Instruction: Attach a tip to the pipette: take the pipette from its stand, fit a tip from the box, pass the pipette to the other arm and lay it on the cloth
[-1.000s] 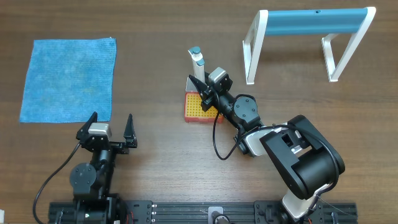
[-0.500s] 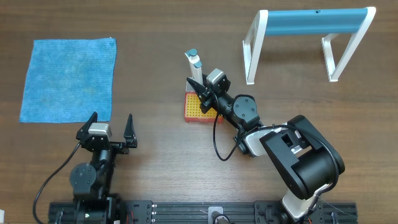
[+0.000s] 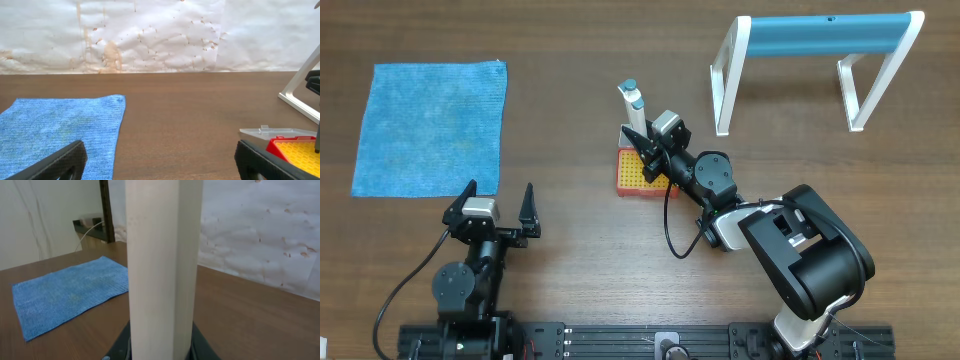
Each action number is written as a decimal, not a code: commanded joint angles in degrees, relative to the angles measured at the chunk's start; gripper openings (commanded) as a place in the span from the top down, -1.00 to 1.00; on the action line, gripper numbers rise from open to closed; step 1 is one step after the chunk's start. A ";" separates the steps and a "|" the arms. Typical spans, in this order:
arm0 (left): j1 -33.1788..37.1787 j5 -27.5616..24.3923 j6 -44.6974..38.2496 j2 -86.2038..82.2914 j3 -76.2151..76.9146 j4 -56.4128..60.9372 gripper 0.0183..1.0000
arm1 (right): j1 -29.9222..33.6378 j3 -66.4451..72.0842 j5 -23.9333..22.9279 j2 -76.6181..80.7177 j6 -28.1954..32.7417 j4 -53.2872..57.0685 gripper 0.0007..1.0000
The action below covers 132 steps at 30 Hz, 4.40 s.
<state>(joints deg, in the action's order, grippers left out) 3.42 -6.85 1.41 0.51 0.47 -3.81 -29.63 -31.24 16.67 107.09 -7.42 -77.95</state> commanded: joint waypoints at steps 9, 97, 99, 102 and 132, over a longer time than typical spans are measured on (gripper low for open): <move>-0.07 0.44 -0.15 -0.31 -0.15 -0.31 -0.90 | 0.35 0.28 0.63 0.39 0.61 1.62 0.84; -0.07 0.44 -0.15 -0.31 -0.15 -0.31 -0.90 | 0.42 2.01 5.70 3.82 3.80 -5.49 0.84; -0.07 0.42 -0.15 -0.31 -0.15 -0.31 -0.91 | 0.42 2.25 5.70 3.82 3.80 -4.83 0.84; -0.07 0.44 -0.15 -0.31 -0.15 -0.31 -0.90 | 0.42 3.02 5.68 3.82 3.82 -2.75 0.84; -0.07 0.44 -0.15 -0.31 -0.15 -0.28 -0.91 | 0.39 -0.92 5.70 -1.11 3.15 -5.95 0.84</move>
<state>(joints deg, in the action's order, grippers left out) 3.42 -6.85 1.41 0.51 0.47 -3.81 -29.39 -30.04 21.61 108.90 -2.85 -83.46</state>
